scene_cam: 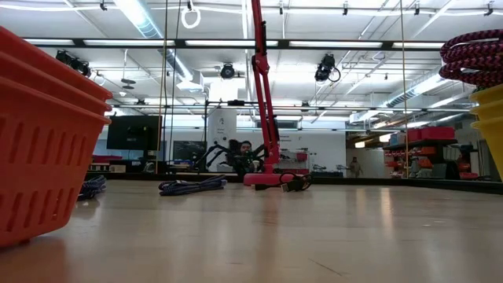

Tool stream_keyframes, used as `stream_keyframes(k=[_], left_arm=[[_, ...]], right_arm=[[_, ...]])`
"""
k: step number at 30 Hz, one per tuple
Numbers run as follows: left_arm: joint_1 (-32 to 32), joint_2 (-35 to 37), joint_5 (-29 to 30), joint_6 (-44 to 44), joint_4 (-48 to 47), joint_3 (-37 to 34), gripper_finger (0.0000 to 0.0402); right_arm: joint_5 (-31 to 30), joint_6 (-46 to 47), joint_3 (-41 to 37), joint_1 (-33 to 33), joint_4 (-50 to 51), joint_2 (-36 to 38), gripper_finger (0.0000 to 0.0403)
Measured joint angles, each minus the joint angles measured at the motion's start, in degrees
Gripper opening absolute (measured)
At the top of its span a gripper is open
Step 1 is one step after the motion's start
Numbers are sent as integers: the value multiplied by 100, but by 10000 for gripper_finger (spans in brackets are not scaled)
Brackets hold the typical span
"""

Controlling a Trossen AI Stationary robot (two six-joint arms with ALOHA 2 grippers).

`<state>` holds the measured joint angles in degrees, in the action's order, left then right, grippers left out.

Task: Pick & Place USB Port
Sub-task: Put the black charger cable into the orange bin, then put the blue charger cable into the yellow bin

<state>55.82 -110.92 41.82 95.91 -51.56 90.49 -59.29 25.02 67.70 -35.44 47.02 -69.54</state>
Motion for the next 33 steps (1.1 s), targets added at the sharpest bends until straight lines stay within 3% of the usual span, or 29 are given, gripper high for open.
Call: stream_keyframes(k=[6, 11, 18, 26, 33], left_arm=[[45, -65, -394, 684, -77, 1, 37], [38, -269, -887, 822, -107, 3, 37], [-5, -358, -1031, 845, -71, 3, 41], [-8, -358, -1208, 820, -62, 3, 153], [-45, -346, -890, 794, -347, 3, 189]], right_arm=[[21, 0, 0, 0, 74, 0, 75], [20, -2, -2, 0, 128, 0, 75], [22, 0, -2, 0, 186, 0, 75], [22, 121, -2, 0, 351, 0, 75], [22, 151, -2, -1, 357, 0, 75]])
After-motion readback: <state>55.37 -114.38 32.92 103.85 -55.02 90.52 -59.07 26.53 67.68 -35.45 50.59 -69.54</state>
